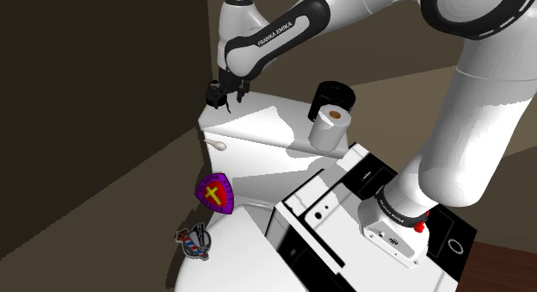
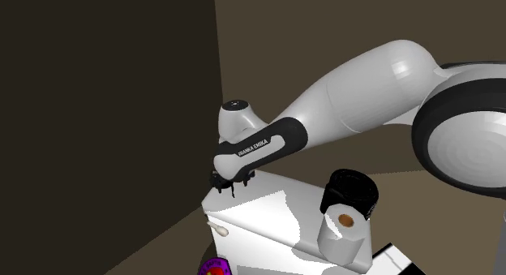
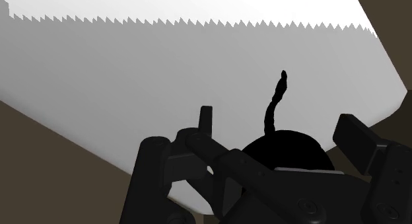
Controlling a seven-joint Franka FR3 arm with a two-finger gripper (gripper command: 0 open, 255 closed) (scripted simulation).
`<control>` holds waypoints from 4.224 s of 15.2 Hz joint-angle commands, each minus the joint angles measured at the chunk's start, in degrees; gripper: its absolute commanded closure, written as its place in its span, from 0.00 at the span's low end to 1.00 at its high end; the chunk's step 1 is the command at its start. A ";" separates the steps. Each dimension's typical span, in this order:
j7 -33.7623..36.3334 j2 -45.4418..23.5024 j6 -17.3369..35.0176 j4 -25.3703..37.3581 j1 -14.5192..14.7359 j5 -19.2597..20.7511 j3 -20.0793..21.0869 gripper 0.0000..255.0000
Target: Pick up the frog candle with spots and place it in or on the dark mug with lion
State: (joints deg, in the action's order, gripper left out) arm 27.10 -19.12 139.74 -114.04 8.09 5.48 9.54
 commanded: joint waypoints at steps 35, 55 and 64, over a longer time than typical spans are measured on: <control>-1.75 8.21 -14.77 6.71 -0.62 -2.47 0.87 1.00; -7.20 20.93 -22.23 1.70 -3.16 -5.74 -0.68 1.00; -16.59 37.40 -20.58 -16.49 -6.25 -7.89 -5.91 1.00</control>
State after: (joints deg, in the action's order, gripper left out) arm 11.51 16.32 119.36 -128.76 2.13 -2.32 4.23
